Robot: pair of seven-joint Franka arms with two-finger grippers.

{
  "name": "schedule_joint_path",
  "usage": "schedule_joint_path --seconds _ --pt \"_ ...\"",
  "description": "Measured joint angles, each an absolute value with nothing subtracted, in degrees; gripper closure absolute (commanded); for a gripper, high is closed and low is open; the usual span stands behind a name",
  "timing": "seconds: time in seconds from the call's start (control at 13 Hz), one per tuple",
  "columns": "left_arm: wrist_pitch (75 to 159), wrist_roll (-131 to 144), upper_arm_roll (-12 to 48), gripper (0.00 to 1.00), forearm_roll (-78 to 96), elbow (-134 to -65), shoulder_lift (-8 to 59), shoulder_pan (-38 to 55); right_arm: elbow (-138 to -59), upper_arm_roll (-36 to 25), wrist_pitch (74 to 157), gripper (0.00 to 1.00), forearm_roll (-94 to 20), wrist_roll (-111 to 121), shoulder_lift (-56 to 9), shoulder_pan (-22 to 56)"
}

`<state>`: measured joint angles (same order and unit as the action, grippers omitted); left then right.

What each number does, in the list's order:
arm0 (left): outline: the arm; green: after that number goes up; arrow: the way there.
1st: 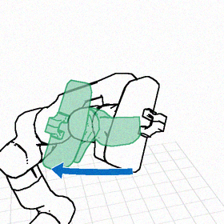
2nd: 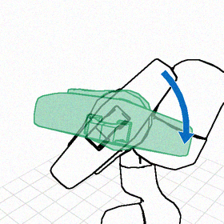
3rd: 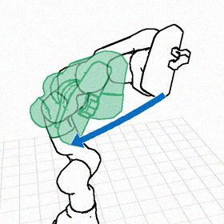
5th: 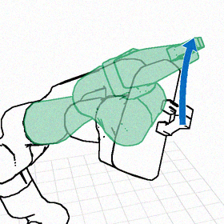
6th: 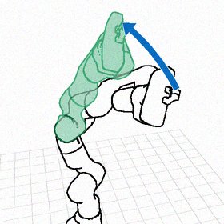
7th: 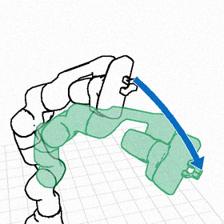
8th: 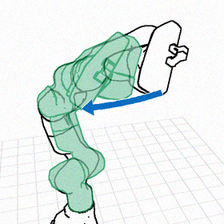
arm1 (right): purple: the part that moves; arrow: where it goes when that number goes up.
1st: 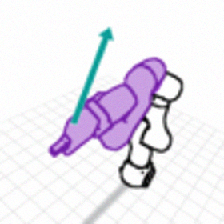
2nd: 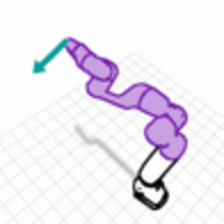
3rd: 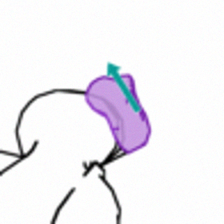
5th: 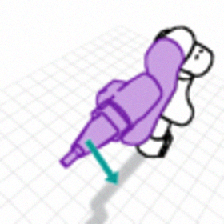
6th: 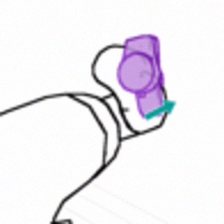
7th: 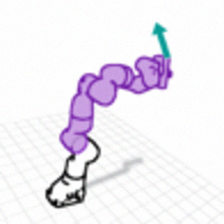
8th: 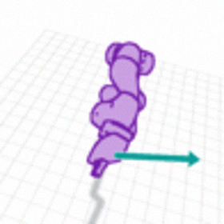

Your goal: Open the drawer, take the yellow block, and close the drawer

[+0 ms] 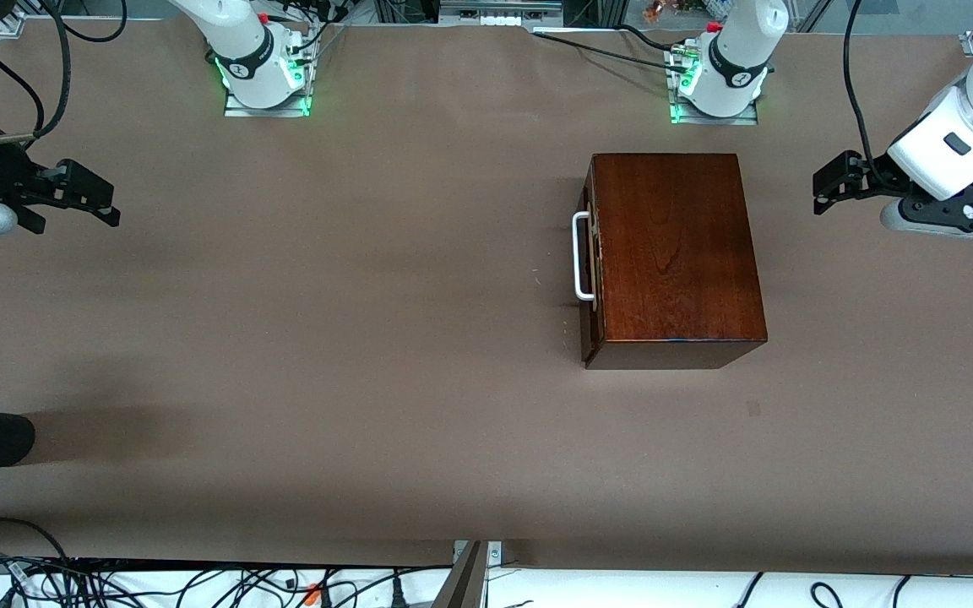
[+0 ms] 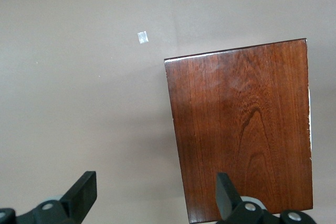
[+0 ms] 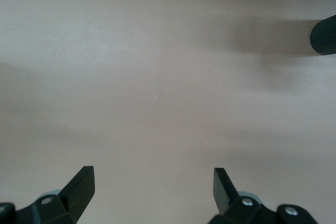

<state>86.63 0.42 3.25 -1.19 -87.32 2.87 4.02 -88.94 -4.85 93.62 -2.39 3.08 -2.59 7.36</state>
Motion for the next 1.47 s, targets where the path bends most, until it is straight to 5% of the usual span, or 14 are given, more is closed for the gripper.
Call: schedule_joint_path --seconds 1.0,1.47 --pt "89.17 0.54 3.38 0.0 -1.19 -87.31 2.73 4.26 -88.93 -4.87 93.62 0.0 -2.39 3.08 -2.59 7.35" --pt "89.82 3.68 10.26 0.0 -1.17 -87.39 3.17 5.31 -88.94 -4.91 93.62 0.0 -2.39 3.08 -2.59 7.33"
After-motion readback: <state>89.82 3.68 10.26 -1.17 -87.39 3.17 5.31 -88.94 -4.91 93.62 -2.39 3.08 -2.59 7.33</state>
